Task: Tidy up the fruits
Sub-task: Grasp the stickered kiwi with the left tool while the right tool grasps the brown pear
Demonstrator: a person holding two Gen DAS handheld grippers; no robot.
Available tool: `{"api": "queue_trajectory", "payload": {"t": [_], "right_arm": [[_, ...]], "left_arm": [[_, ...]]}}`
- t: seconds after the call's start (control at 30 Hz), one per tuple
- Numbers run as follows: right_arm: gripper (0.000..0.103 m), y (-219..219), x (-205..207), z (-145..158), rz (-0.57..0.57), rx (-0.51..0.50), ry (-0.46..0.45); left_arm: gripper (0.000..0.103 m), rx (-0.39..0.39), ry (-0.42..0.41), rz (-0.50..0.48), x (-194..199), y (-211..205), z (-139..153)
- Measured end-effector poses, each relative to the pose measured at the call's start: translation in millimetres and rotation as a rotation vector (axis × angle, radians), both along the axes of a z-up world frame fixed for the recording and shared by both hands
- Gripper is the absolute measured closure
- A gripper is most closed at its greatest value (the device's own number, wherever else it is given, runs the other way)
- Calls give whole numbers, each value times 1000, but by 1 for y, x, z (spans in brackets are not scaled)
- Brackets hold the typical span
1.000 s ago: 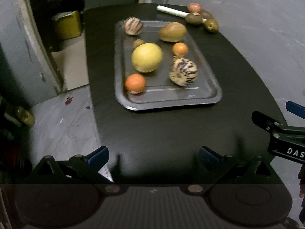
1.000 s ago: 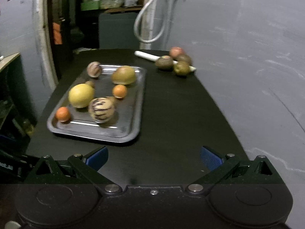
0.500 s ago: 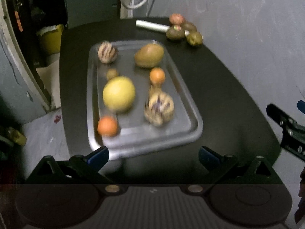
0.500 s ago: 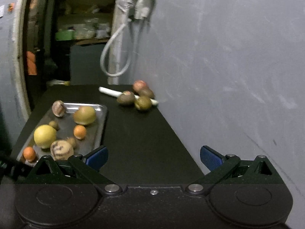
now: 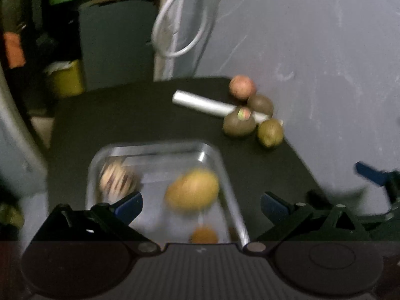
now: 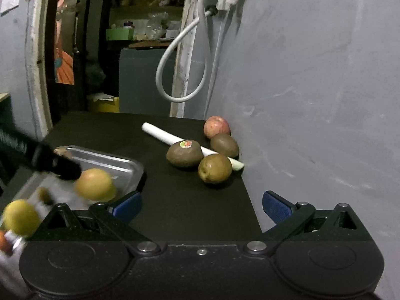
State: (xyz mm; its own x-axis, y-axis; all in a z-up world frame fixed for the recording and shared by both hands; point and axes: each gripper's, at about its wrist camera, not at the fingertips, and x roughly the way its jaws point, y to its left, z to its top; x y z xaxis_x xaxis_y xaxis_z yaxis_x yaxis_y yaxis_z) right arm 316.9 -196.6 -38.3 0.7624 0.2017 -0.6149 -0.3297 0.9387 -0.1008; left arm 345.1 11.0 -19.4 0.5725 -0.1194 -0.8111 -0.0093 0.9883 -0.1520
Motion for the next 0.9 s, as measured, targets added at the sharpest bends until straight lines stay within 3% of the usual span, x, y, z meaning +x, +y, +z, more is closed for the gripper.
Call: {"api": "queue_trajectory", "payload": {"t": [0.23,0.47,0.7,0.9], "right_arm": [[1,19,73,-56,-1,-46,24],[8,25,114,-87,11,-89,26],[11,36,130,-102,67,-175,-32],[17,35,141,-102,63,-159,-31]], "left_arm": [[1,74,-89,-138,88,-13,-27],[1,95,-86,-269,152,-35,-66],[1,123,-44,-300,178,-43,-94],[1,85,-36,-325,188,-46,-103]]}}
